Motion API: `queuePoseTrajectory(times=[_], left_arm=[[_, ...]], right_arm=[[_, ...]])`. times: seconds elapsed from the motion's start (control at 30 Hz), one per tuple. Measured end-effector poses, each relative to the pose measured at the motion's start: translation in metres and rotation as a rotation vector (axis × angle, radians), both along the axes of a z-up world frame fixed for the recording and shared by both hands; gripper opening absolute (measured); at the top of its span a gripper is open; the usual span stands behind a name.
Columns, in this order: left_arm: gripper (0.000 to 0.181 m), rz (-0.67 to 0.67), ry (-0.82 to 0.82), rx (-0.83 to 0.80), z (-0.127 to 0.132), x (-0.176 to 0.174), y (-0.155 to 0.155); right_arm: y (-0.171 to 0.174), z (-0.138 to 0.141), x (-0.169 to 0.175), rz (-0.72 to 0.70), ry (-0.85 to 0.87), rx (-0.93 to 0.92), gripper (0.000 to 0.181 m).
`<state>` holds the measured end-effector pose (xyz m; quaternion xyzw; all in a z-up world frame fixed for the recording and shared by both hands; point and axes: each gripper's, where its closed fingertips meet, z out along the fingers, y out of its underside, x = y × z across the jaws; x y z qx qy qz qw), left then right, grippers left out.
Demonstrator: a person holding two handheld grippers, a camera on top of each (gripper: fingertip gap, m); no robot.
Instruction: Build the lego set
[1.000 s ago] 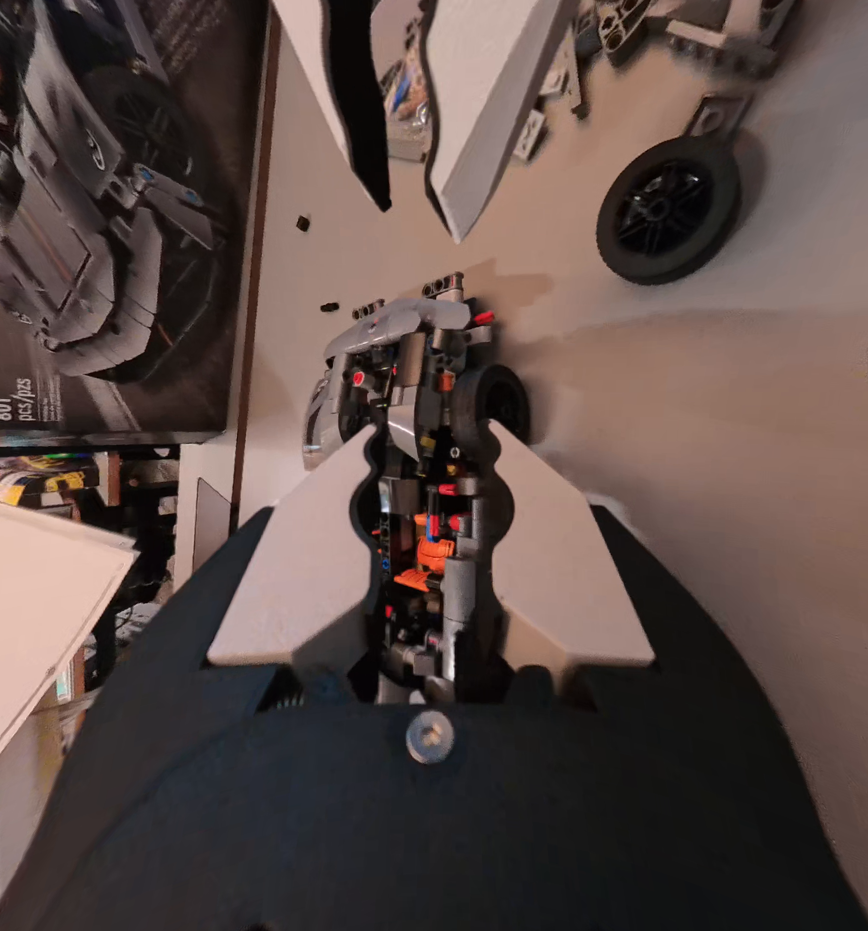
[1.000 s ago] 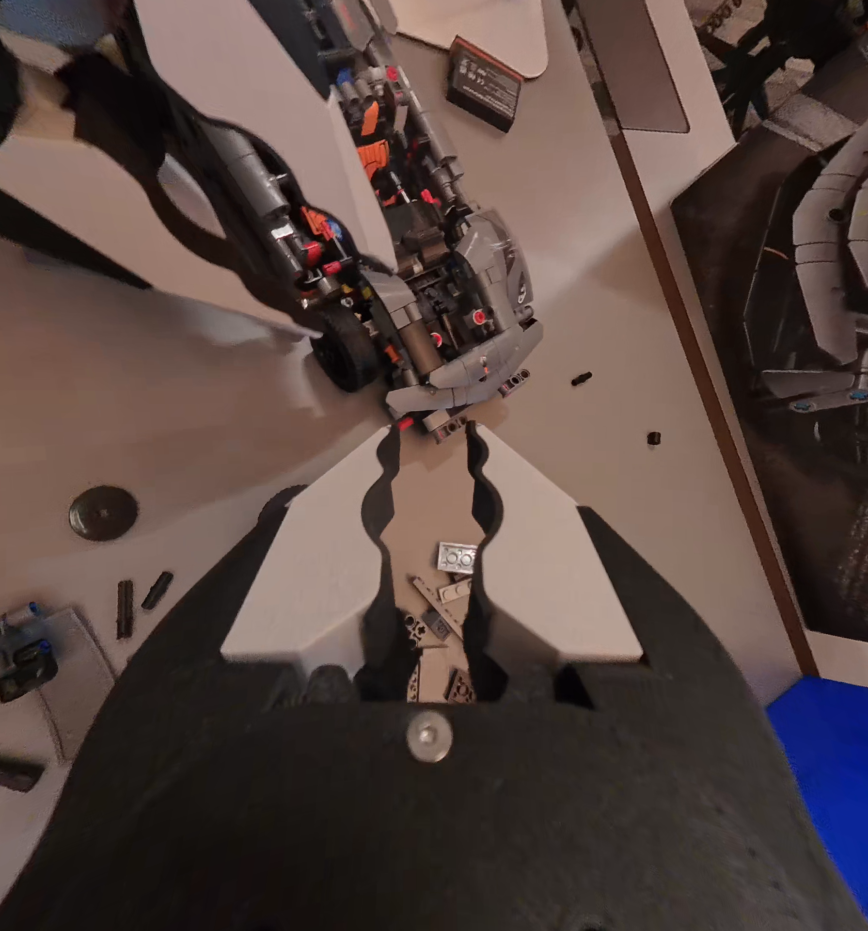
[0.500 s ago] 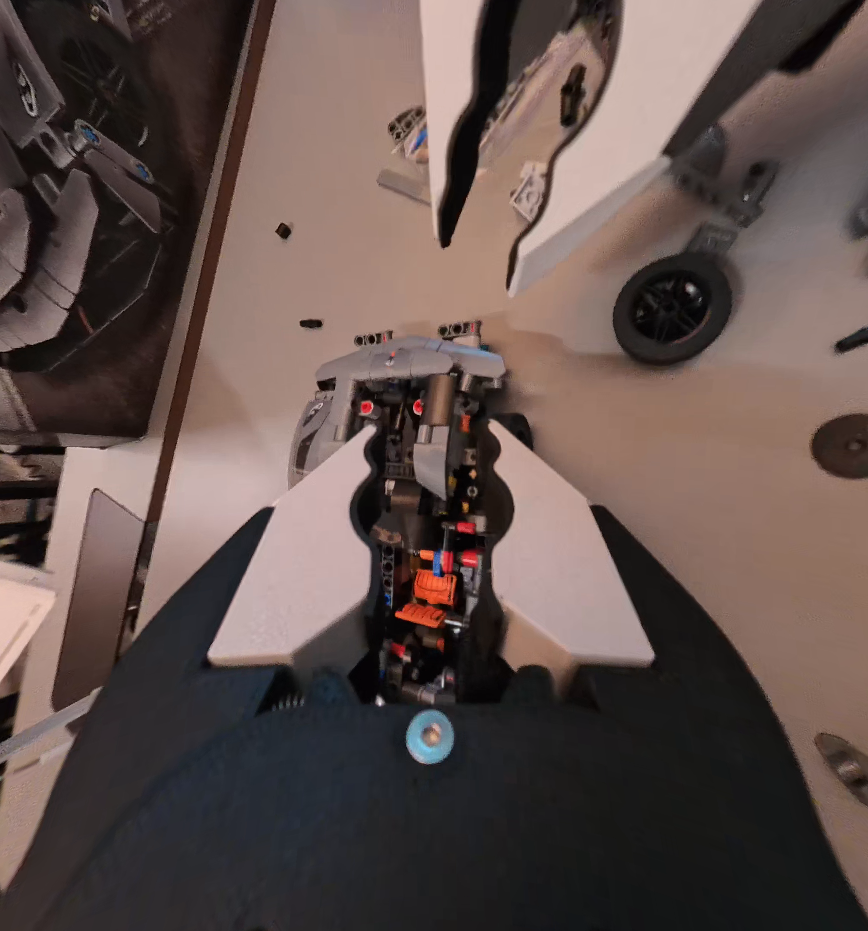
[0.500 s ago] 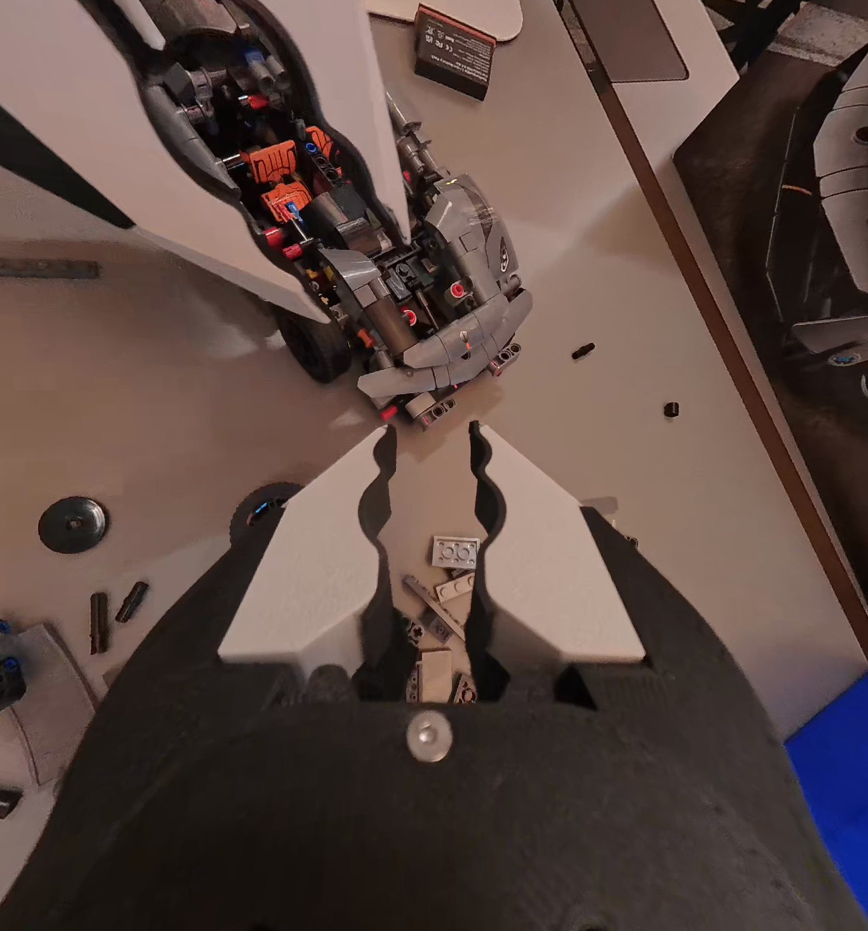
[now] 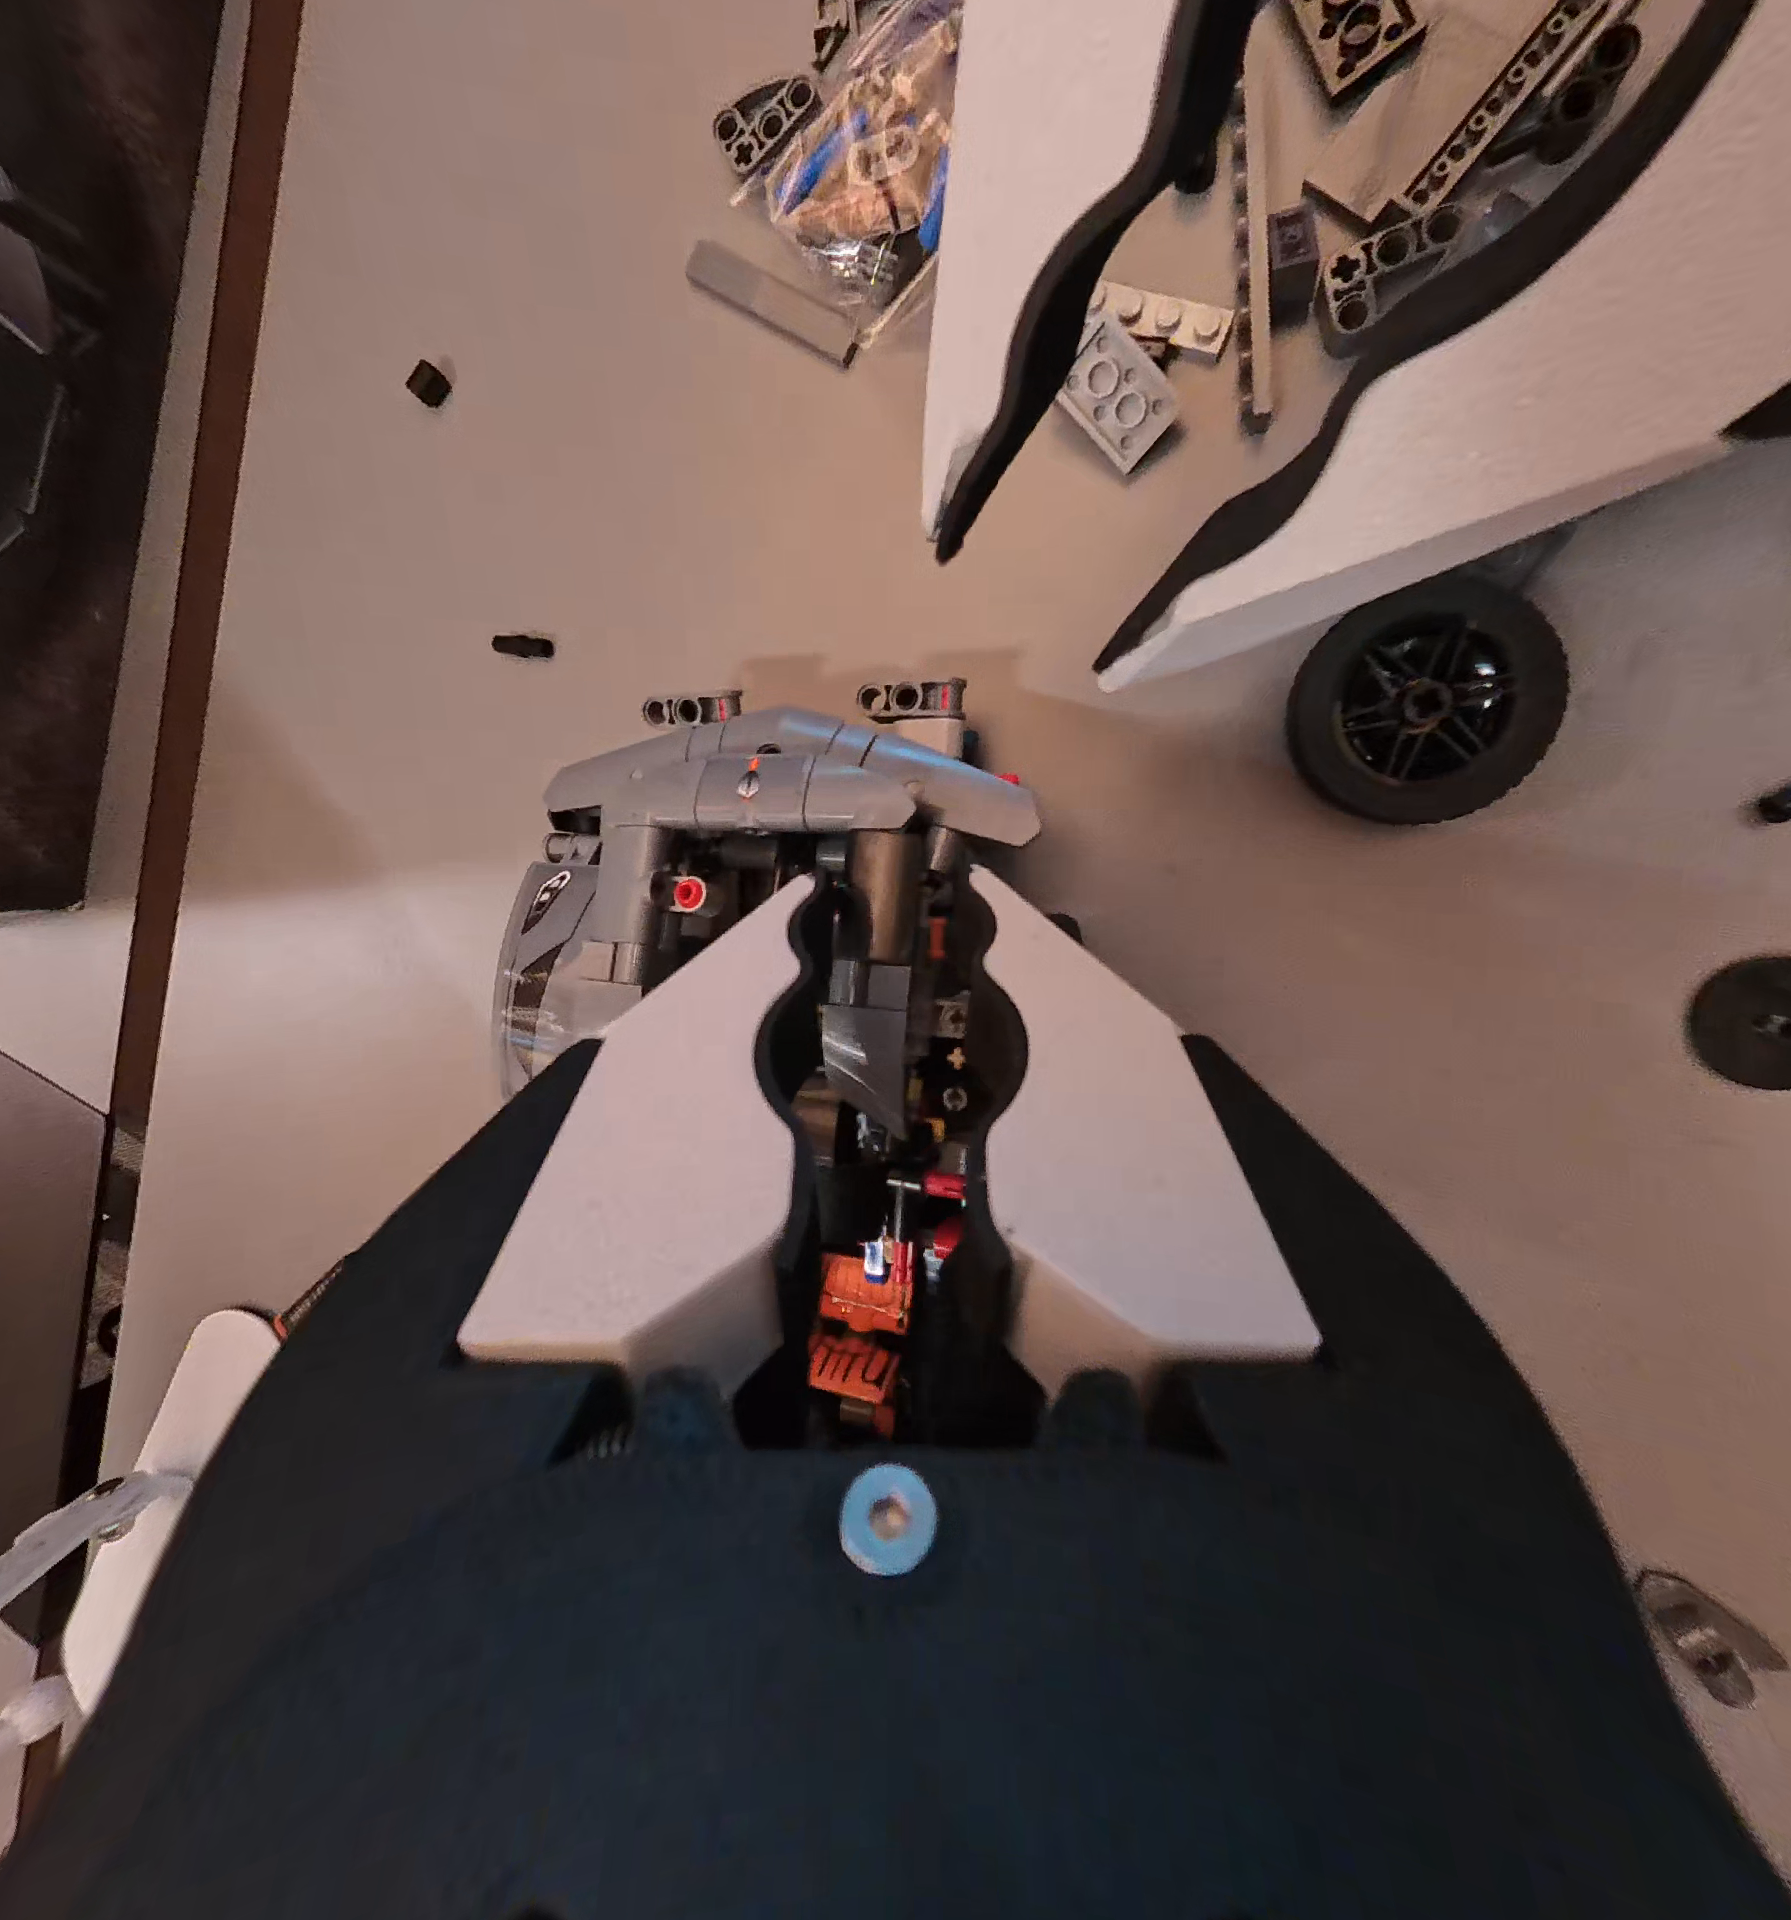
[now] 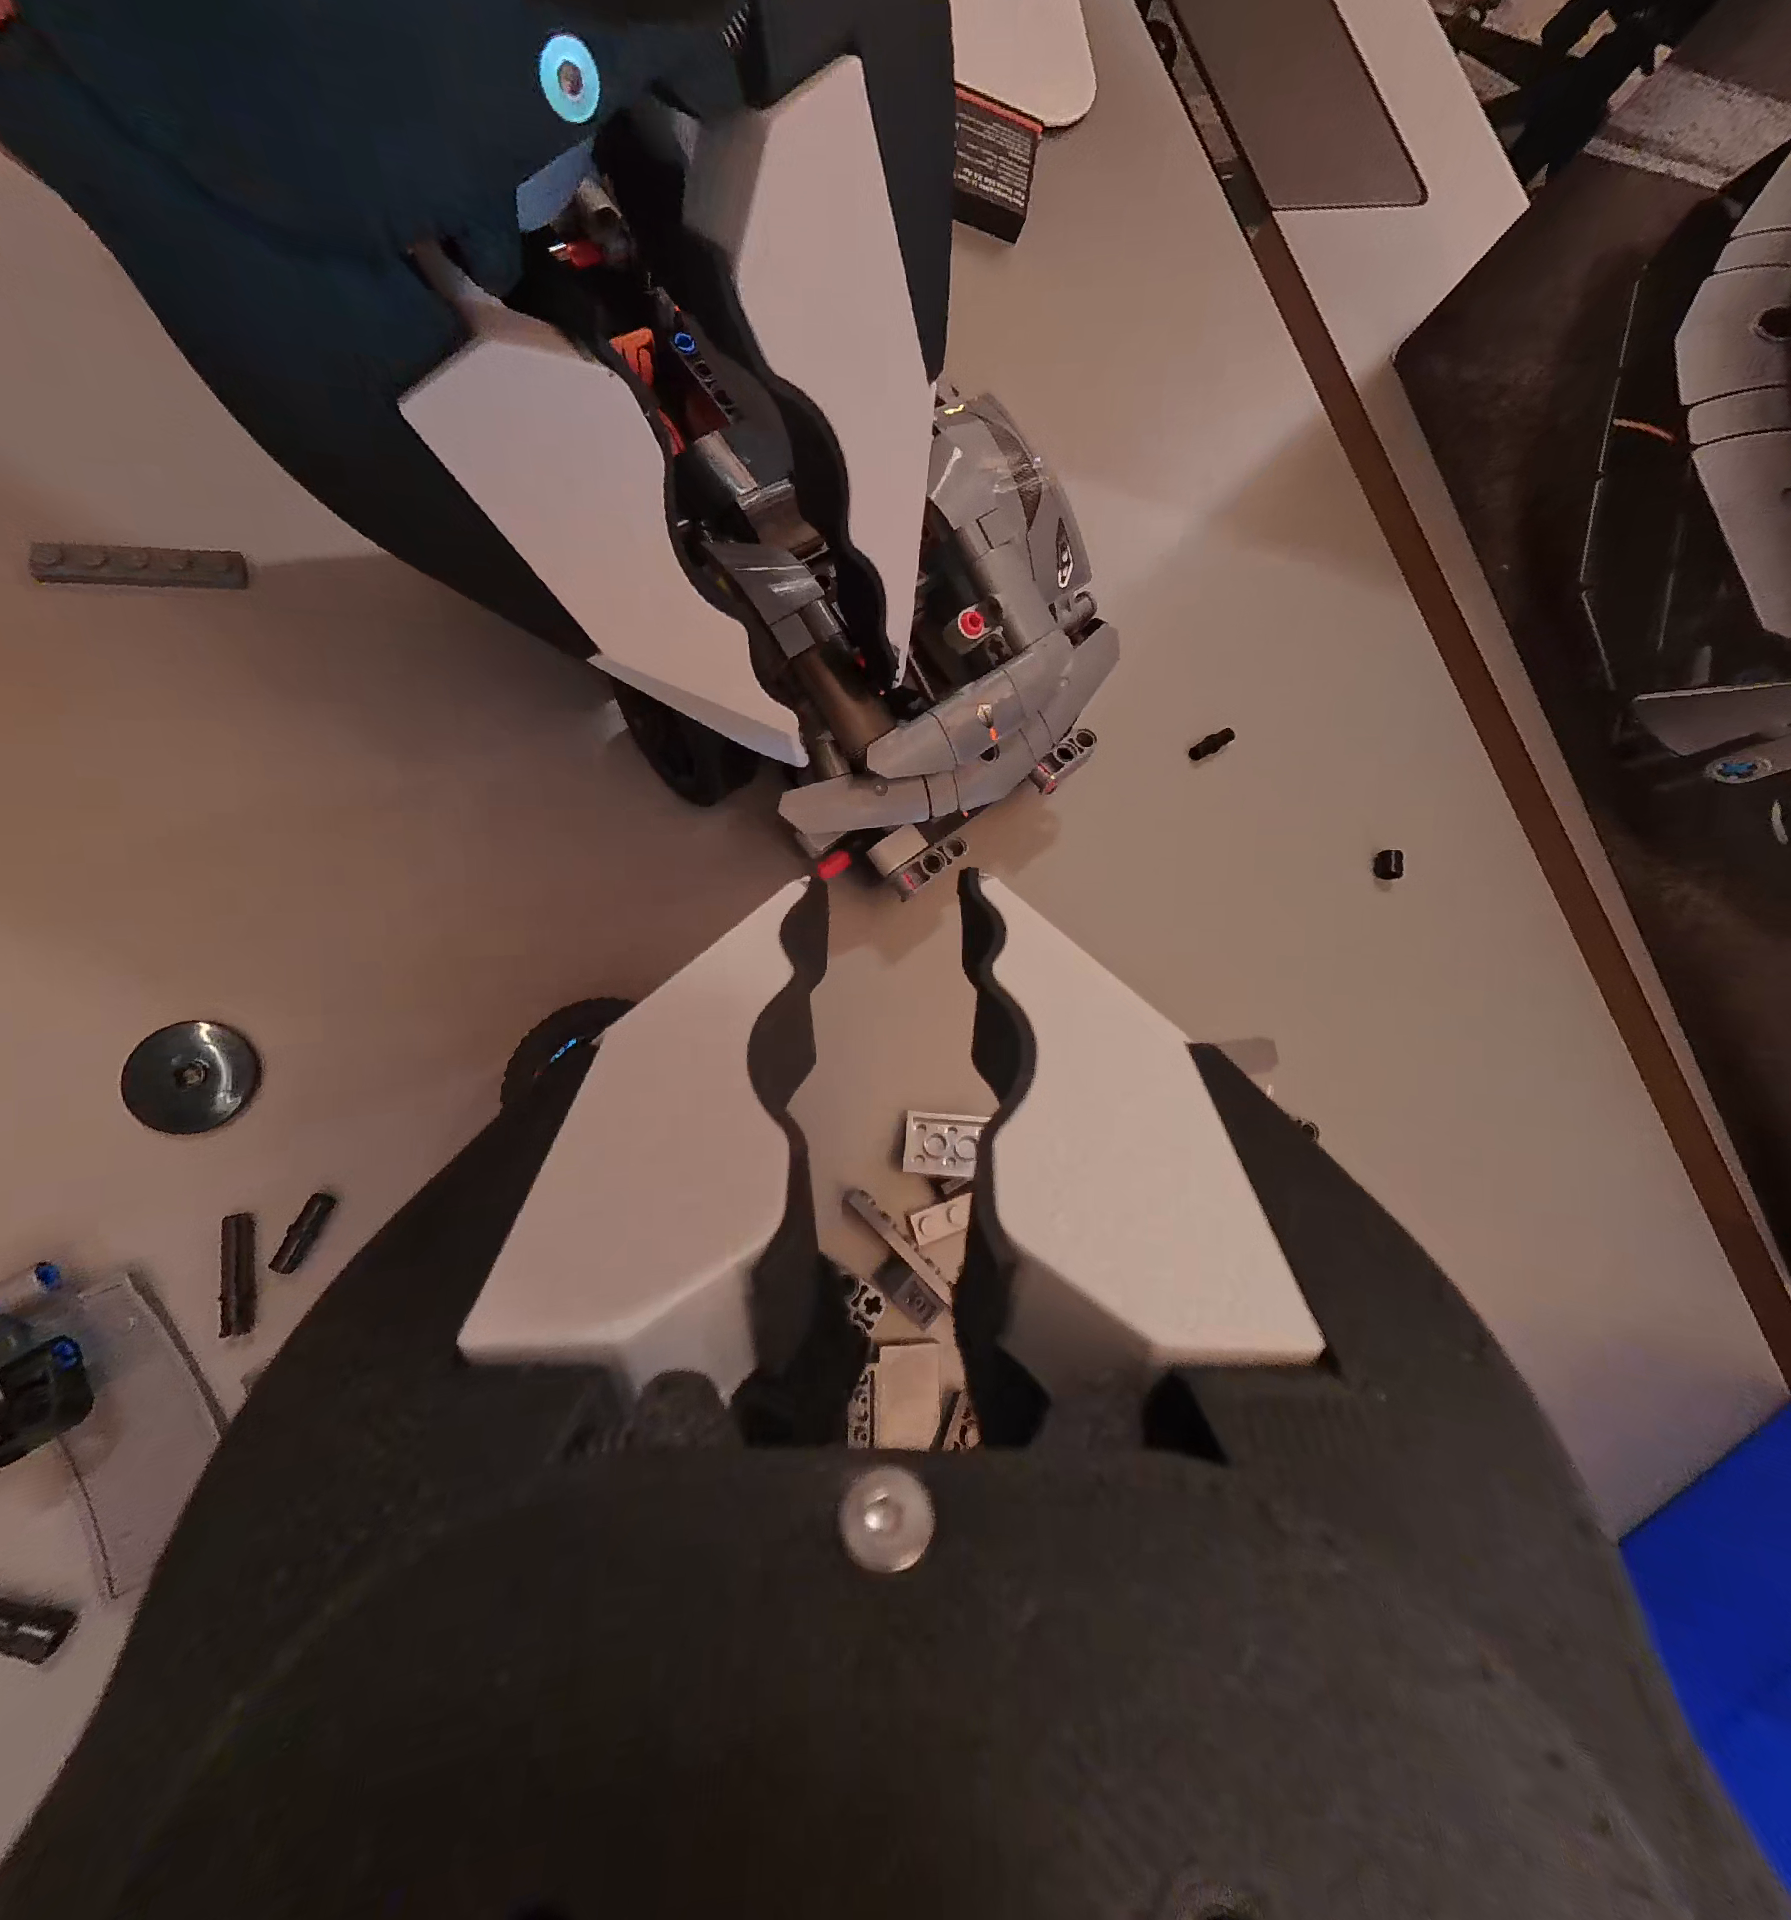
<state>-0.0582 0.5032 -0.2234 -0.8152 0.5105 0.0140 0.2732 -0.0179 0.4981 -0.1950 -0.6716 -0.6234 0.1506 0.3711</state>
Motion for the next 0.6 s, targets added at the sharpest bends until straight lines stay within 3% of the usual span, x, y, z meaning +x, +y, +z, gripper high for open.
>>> queuePoseTrajectory(times=[0.6], left_arm=[[0.025, 0.004, -0.014, -0.057, 0.006, -0.012, -0.008]], right_arm=[[-0.004, -0.002, -0.001, 0.015, -0.011, -0.016, 0.023]])
